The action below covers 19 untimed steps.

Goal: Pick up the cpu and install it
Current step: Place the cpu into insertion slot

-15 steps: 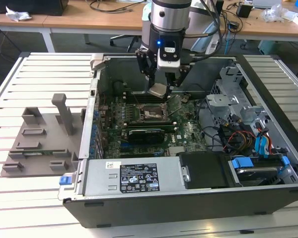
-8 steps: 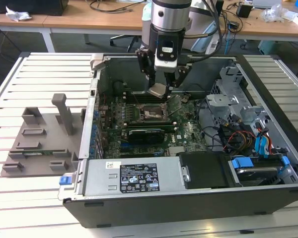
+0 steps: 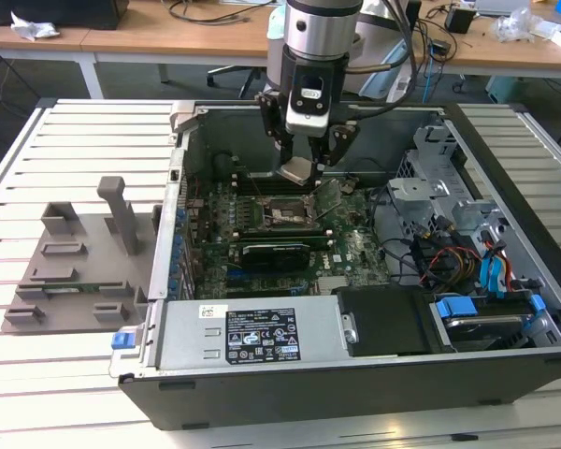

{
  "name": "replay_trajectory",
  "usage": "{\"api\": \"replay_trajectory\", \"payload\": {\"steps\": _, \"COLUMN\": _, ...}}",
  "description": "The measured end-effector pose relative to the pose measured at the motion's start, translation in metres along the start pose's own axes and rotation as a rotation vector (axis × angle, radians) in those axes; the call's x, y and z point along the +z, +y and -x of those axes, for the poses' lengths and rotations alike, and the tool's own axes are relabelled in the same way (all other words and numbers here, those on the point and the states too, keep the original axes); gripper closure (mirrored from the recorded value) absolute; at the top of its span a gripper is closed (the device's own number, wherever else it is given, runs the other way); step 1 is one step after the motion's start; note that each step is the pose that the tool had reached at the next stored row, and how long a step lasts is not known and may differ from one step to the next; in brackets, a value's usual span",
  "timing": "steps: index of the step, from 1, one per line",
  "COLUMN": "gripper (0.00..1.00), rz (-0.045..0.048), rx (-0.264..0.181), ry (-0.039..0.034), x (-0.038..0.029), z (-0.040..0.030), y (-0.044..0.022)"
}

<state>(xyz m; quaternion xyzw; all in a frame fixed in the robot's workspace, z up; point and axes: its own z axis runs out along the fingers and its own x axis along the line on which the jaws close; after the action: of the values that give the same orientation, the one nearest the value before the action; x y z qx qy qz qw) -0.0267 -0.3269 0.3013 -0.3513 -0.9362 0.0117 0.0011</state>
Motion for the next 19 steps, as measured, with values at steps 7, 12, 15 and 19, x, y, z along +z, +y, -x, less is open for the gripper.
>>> {"api": "replay_trajectory", "payload": {"steps": 7, "gripper": 0.45, "rz": -0.0003, "rx": 0.034, "ry": 0.0007, "x": 0.0001, "z": 0.0, "y": 0.0}}
{"api": "replay_trajectory", "payload": {"steps": 12, "gripper": 0.45, "rz": -0.0006, "rx": 0.067, "ry": 0.0014, "x": 0.0002, "z": 0.0, "y": 0.0}}
{"api": "replay_trajectory", "payload": {"steps": 15, "gripper": 0.45, "rz": -0.0009, "rx": 0.093, "ry": 0.0019, "x": 0.0004, "z": 0.0, "y": 0.0}}
{"api": "replay_trajectory", "payload": {"steps": 19, "gripper": 0.45, "rz": -0.0027, "rx": 0.146, "ry": 0.0017, "x": 0.0006, "z": 0.0, "y": 0.0}}
